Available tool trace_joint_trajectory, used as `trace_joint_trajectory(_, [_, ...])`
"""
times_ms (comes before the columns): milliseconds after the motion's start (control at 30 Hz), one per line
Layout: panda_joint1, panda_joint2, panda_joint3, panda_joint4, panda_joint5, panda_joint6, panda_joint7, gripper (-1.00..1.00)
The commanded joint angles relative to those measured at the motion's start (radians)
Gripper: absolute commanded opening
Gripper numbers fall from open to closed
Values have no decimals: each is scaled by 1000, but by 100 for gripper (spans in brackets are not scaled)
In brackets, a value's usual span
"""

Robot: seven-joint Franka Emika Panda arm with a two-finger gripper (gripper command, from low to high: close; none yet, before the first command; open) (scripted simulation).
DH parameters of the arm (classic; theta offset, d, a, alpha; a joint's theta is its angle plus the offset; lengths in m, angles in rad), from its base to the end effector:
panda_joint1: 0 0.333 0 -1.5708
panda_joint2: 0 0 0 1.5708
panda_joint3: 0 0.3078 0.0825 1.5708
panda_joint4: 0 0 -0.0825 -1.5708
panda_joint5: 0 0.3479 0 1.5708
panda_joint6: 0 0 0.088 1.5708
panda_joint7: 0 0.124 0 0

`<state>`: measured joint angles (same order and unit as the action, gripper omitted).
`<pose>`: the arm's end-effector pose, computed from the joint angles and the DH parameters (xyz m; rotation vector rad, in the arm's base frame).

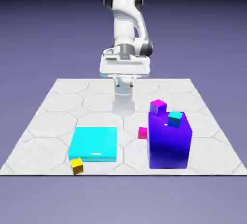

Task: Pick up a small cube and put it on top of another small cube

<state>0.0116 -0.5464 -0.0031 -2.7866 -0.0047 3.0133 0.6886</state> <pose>0.3841 0.0036 0.4604 -2.5411 0.8930 -1.0307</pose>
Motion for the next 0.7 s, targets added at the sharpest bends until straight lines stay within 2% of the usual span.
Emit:
trace_joint_trajectory(0, [0,20,-3,19,-4,-20,-44,0])
trace_joint_trajectory(667, [-6,410,-54,408,-81,-412,-913,0])
